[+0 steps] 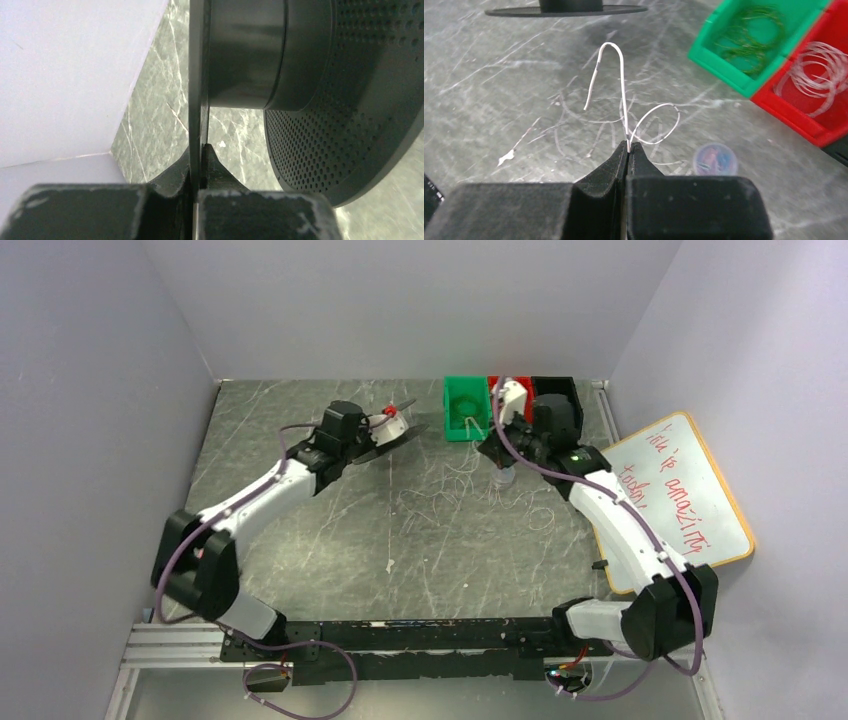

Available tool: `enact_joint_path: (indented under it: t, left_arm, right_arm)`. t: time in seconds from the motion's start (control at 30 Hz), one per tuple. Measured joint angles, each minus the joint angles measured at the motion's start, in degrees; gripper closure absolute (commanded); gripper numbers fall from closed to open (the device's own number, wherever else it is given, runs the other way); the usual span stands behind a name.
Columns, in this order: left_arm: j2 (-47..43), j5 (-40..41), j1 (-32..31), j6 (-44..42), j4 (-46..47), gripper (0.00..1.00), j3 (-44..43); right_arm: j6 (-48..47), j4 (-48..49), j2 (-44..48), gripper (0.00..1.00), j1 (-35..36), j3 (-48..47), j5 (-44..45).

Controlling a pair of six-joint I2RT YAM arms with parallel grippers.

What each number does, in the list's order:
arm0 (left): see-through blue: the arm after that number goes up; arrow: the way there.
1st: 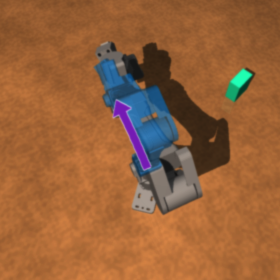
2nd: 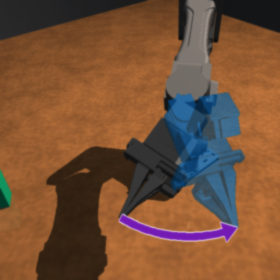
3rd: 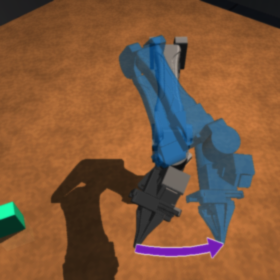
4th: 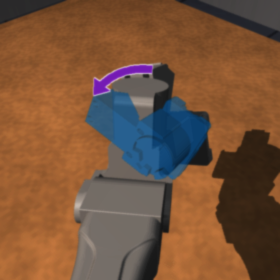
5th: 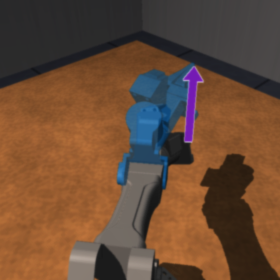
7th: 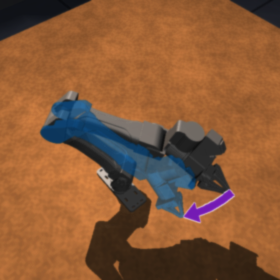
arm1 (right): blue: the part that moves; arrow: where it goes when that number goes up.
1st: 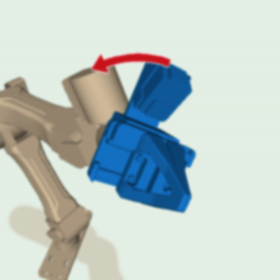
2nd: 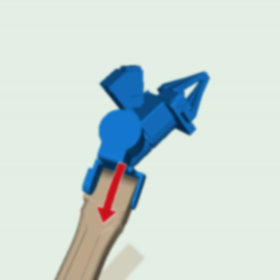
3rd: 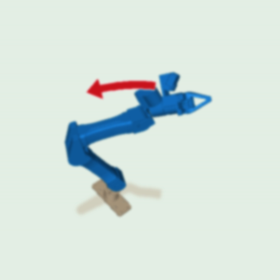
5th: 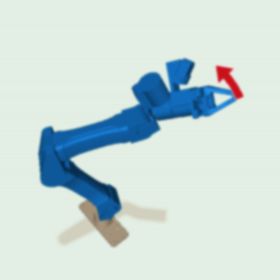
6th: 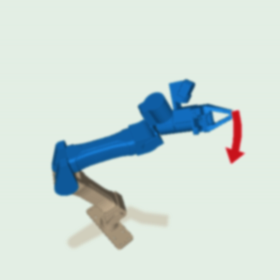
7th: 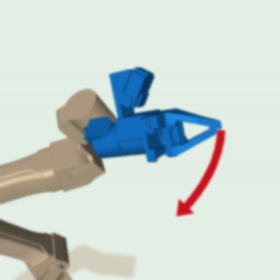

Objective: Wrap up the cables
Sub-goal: Pick up the cable reel from the center of the board.

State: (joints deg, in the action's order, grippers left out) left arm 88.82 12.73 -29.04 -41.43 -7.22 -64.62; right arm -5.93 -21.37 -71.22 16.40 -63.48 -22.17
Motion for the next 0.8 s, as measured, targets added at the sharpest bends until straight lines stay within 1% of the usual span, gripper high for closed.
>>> enact_joint_path:
  t: [0.17, 0.23, 0.5, 0.63, 0.8]
  left_arm:
    - [-9.77, -4.81, -0.2, 0.44, -8.96, 0.98, -0.68]
    - [-12.2, -5.9, -0.26, 0.42, -12.22, 0.97, -1.53]
    - [-18.86, -7.96, -0.57, 0.09, -24.83, 0.98, -2.56]
    - [-20.55, -7.87, -0.59, 0.09, -27.65, 0.97, -2.4]
    - [-20.74, -7.54, -0.63, 0.2, -28.28, 0.97, -2.32]
  right_arm:
    - [-0.92, -1.75, -5.38, 1.0, 8.57, -3.43, 1.57]
    - [-1.14, -2.93, -7.76, 1.0, 11.13, -5.73, 1.53]
    - [-1.11, -6.67, -14.73, 1.0, 15.61, -15.69, 2.05]
    - [-1.38, -7.67, -15.58, 1.0, 18.69, -17.4, 5.55]
    - [-2.69, -8.15, -16.0, 1.0, 23.69, -17.46, 12.24]
